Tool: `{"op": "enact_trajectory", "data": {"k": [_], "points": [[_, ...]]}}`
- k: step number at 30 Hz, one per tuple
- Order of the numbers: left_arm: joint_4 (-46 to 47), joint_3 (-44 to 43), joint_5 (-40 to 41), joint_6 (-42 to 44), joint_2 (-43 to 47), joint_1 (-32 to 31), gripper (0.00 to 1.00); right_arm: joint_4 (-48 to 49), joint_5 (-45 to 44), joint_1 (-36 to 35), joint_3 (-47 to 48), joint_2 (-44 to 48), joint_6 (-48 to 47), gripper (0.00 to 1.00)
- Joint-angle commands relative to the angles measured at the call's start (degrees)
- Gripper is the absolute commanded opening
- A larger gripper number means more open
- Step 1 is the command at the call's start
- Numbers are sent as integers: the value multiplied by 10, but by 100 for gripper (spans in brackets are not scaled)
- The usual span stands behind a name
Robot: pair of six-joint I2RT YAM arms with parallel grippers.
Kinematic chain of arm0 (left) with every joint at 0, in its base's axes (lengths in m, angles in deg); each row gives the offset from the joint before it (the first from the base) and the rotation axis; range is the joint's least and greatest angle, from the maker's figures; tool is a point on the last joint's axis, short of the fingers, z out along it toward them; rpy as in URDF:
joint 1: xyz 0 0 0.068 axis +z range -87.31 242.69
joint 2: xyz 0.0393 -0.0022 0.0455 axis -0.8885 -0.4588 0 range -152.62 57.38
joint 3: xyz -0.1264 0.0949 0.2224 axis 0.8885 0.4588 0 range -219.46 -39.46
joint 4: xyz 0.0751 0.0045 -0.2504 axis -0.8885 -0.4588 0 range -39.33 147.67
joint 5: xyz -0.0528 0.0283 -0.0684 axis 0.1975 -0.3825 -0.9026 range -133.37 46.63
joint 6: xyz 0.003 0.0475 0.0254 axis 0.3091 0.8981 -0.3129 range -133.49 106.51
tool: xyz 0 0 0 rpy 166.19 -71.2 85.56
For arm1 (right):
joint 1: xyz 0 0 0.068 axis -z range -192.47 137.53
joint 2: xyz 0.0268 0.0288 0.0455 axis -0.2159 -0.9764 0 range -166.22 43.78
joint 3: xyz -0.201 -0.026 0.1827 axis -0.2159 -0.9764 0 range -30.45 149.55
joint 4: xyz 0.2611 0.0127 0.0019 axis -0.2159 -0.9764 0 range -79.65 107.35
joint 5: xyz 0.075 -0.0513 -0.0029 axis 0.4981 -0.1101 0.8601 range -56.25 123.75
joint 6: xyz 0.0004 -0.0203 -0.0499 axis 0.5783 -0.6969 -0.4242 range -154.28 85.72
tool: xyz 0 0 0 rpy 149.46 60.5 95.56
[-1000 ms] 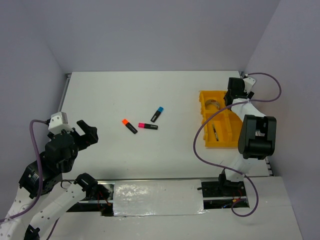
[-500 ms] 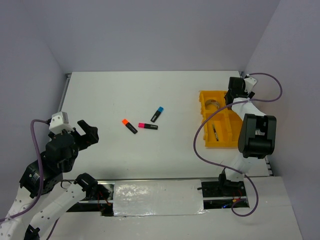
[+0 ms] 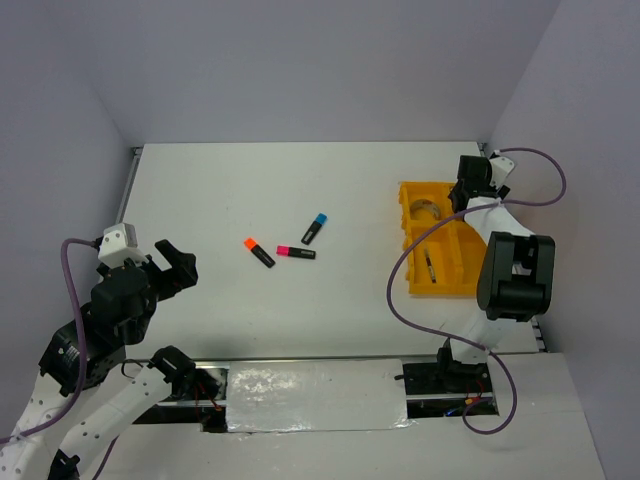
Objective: Sort the stationery into containers
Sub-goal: Place the stationery in the storage box.
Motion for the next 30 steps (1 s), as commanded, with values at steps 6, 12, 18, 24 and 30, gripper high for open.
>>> {"op": "enact_trajectory", "data": {"k": [6,12,18,24,30], "points": [[18,0,-1,15,-4,-2,99,-28,-16,3,50,-36,2,23],[18,0,-1,15,-4,-2,99,-27,-3,6,73,-54,-9,24],[17,0,0,14,-8,-2,99,-55,27,6,141,-106,-30,24],[19,1,-1,16,-10,-2,99,-22,39,6,121,-70,-33,23],[23,0,-7,19,-14,-2,99,-12,28,-2,87,36,-24,23]]}}
